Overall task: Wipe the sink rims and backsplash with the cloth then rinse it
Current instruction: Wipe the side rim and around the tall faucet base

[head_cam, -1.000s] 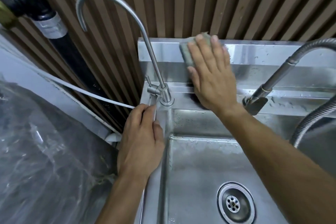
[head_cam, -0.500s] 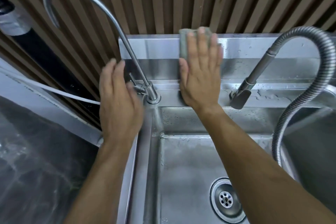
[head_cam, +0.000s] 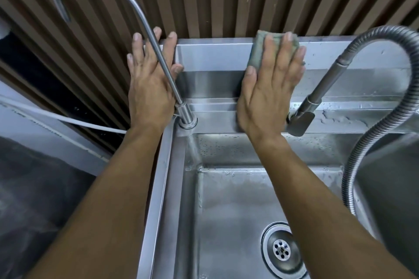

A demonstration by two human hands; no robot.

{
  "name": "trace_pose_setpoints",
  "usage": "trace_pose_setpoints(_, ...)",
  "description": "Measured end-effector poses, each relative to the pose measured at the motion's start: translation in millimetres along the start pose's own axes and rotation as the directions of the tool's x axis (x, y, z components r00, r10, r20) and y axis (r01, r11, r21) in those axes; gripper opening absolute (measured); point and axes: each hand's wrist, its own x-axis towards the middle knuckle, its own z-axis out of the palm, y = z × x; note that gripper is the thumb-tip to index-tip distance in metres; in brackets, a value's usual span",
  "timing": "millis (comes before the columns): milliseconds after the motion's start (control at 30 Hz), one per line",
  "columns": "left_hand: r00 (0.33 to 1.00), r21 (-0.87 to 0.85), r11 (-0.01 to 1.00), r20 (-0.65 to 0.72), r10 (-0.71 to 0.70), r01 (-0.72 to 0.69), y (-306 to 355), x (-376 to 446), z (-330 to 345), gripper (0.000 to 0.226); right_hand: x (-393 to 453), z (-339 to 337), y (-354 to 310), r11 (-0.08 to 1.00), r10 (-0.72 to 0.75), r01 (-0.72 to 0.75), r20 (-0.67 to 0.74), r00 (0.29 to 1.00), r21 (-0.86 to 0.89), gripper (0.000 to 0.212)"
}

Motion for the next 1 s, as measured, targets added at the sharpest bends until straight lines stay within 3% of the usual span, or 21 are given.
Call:
trace_pose_setpoints(67, 1.000, 0.003, 1.000, 0.004, 0.003, -0.003, 0, 1, 1, 0.051, 1, 3, -20, 1.000, 0.006, -0.006, 0.009, 1.000, 0.006, 0.055)
trace_pose_setpoints(167, 1.000, 0.011, 1.000, 0.002, 0.009, -0.009, -1, 0, 0, 0.051, -4, 12, -44, 0.949, -0.314, 0.314, 0.076, 0.946, 0.016, 0.053)
trace_pose_setpoints(233, 0.999, 0.022, 1.000, 0.024, 0.022, -0.022, -1, 0, -4, 0.051, -3, 14, -35, 0.904, -0.425, 0.428, 0.083, 0.901, -0.014, 0.050)
trace_pose_setpoints(367, 0.999, -0.020, 1.000, 0.051, -0.006, 0.007, 5, -4, -14, 0.051, 1, 8, -9, 0.943, -0.326, 0.327, 0.027, 0.945, -0.059, 0.051)
trace_pose_setpoints(500, 0.945, -0.226, 0.963, -0.255, -0.202, 0.145, 39, -48, -35, 0.049, -2, 5, -1, 0.987, -0.161, 0.161, 0.019, 0.987, 0.001, 0.054)
trace_pose_setpoints(567, 0.951, -0.190, 0.982, -0.303, -0.064, 0.005, 71, -81, -40, 0.039, -3, 4, 2, 0.998, -0.057, 0.056, 0.019, 0.998, 0.036, 0.056)
trace_pose_setpoints(633, 0.961, -0.177, 0.960, -0.212, 0.177, -0.216, 91, -83, -36, 0.035, -3, 3, 3, 0.997, 0.005, -0.007, 0.025, 1.000, 0.071, 0.056)
trace_pose_setpoints(700, 0.961, -0.175, 0.946, -0.098, 0.259, -0.273, 93, -53, -22, 0.039, -3, 2, 3, 0.994, 0.007, -0.012, 0.045, 0.999, 0.106, 0.057)
trace_pose_setpoints(800, 0.988, -0.037, 0.988, 0.036, 0.153, -0.152, 87, -5, -1, 0.051, -5, 0, 0, 0.994, -0.019, 0.013, 0.060, 0.998, 0.112, 0.056)
trace_pose_setpoints(867, 0.988, 0.089, 0.987, 0.085, 0.127, -0.135, 82, 2, 15, 0.058, -9, 3, -5, 0.985, -0.152, 0.146, 0.074, 0.986, 0.088, 0.055)
trace_pose_setpoints(933, 0.988, 0.110, 0.986, 0.095, 0.118, -0.128, 79, -1, 24, 0.061, -11, 6, -6, 0.958, -0.284, 0.278, 0.086, 0.955, 0.070, 0.053)
trace_pose_setpoints(1000, 0.992, 0.127, 0.985, 0.076, 0.105, -0.114, 78, -2, 31, 0.059, -6, 6, 0, 0.973, -0.218, 0.213, 0.042, 0.975, 0.088, 0.053)
